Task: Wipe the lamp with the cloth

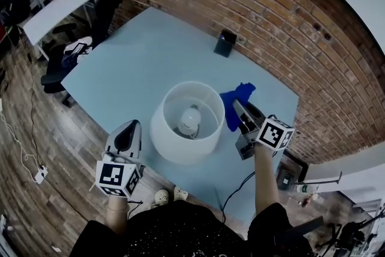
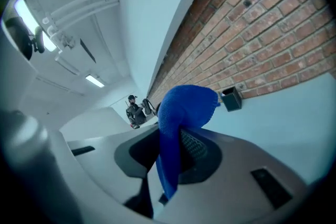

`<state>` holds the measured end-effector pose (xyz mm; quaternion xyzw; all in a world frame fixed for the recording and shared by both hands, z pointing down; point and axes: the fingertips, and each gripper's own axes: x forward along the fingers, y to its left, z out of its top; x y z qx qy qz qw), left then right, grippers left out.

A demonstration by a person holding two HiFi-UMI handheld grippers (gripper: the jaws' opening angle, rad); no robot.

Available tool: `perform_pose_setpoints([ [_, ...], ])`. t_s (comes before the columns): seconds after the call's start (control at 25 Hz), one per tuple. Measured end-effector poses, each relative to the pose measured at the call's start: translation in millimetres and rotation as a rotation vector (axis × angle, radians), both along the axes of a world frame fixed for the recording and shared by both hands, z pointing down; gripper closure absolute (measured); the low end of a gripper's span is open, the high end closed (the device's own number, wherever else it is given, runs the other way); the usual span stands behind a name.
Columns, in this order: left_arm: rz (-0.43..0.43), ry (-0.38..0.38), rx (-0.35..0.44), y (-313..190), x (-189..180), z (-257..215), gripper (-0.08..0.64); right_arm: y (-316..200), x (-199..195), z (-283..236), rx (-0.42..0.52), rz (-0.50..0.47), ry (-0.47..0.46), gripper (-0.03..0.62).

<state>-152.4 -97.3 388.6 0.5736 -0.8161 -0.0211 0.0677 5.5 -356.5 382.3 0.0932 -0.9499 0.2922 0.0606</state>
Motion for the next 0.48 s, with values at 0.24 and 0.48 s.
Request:
perform_pose_setpoints([
  [0.24,-0.025,-0.048,0.032,-10.7,-12.8,-25.0,0.551,10.8,-31.3,-104.3,0.043,-0.247,-0.198,0.512],
  [0.48,-0.067,-0.073,0.05,-6.1,-25.9,-33.4,0.552,35.7,-73.0,-139.8,-0.01,-0.473,-0.262,0.512],
])
